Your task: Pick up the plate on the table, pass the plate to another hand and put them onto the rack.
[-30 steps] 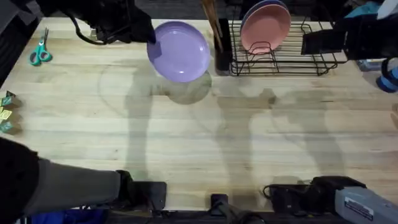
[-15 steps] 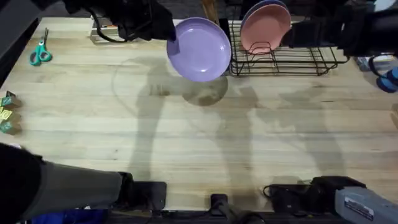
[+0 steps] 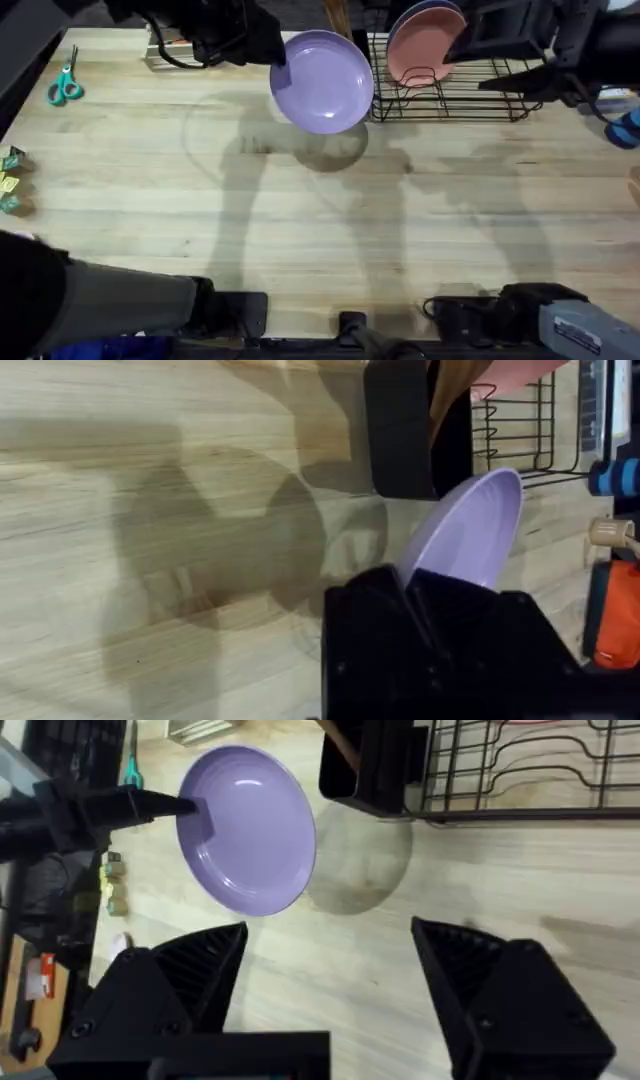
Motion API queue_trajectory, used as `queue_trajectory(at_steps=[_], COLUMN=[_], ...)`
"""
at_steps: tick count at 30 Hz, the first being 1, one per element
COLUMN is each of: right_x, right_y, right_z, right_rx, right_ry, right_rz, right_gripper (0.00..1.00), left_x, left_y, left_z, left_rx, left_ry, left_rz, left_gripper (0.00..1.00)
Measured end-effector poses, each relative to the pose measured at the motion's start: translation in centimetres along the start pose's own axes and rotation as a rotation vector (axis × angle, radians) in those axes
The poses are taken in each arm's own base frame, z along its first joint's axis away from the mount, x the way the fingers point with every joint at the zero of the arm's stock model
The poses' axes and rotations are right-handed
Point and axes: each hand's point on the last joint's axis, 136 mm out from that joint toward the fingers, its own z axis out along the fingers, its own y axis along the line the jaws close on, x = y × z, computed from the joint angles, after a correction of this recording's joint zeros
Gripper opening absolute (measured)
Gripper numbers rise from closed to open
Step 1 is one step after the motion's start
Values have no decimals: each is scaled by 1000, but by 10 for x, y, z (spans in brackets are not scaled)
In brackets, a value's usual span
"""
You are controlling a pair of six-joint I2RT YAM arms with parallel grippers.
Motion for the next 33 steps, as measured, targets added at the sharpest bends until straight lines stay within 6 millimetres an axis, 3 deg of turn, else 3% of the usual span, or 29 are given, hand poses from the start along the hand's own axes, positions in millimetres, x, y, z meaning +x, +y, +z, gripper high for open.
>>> queue_trajectory(at_steps=[7,19,25,33], right_x=[3,11,21,27], right_y=[15,24,21,36], right_z=[7,68,94,131], right_rx=[-36,-65,32,36], right_ry=[14,144,166,173], right_rz=[-30,8,-6,-69], right_gripper=[992,992,992,992], left_x=[0,0,0,0], left_y=[0,0,0,0], left_z=[0,0,0,0], left_rx=[0,0,0,0], left_ry=[0,0,0,0], left_rz=[0,0,0,0], left_gripper=[43,42,43,43])
